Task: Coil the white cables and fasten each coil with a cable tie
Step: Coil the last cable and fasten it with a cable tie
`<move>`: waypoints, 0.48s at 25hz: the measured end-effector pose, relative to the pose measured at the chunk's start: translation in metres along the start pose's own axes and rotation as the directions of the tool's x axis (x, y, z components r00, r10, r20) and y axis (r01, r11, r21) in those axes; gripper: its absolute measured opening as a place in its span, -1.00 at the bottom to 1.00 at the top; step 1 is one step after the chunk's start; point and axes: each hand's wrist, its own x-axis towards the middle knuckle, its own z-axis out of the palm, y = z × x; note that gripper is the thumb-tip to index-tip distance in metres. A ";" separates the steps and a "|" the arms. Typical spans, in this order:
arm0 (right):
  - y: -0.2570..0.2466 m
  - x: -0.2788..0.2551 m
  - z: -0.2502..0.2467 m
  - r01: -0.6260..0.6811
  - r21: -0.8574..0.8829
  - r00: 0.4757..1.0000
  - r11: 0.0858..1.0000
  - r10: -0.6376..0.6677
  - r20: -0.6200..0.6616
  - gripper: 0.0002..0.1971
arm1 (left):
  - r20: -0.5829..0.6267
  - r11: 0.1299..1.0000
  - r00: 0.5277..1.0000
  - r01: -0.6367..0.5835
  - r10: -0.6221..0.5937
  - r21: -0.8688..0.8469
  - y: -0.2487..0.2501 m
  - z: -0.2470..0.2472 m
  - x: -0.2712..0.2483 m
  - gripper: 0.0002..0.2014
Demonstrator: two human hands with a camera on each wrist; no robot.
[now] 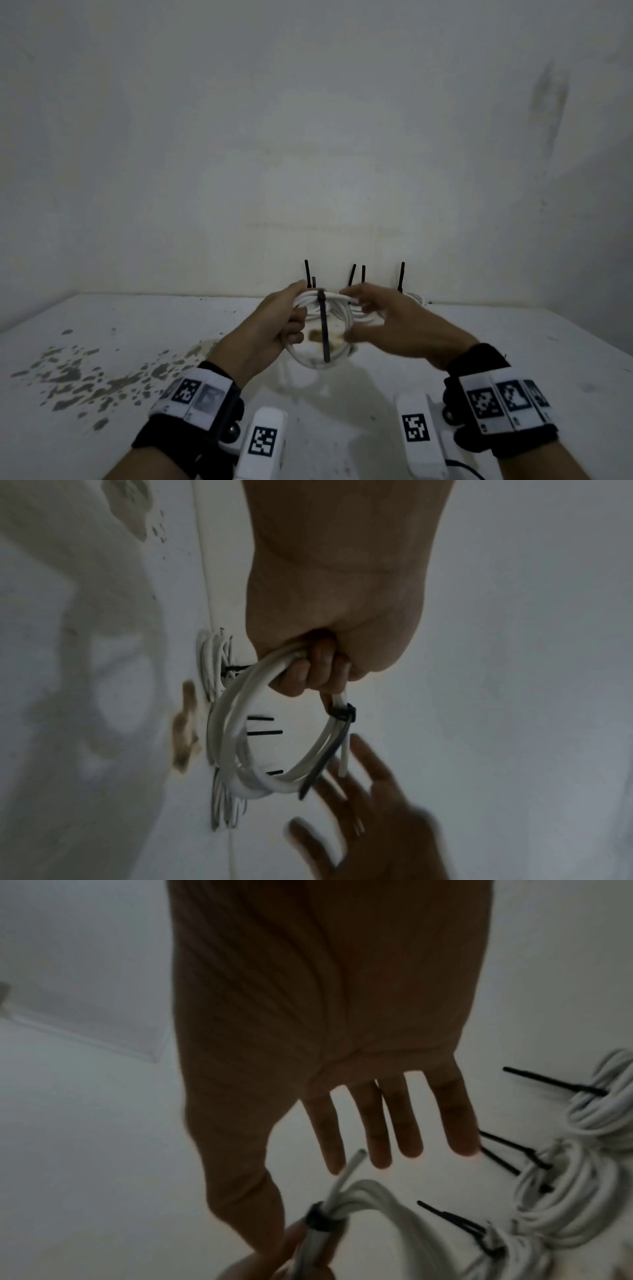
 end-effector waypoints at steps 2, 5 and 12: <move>0.007 0.005 0.015 -0.046 0.100 0.998 0.994 0.042 0.038 -0.54 | 0.021 0.989 0.997 0.073 -0.071 -0.132 0.000 -0.008 0.003 -0.65; 0.013 0.012 0.039 -0.080 0.292 0.992 0.953 0.106 -0.074 -0.70 | 0.047 0.978 0.990 0.135 -0.129 -0.157 -0.008 -0.015 0.007 -0.60; 0.029 0.029 0.069 0.006 -0.025 0.974 1.000 -0.012 -0.226 -0.38 | -0.011 0.984 0.985 0.173 -0.173 -0.043 -0.018 -0.017 0.009 -0.89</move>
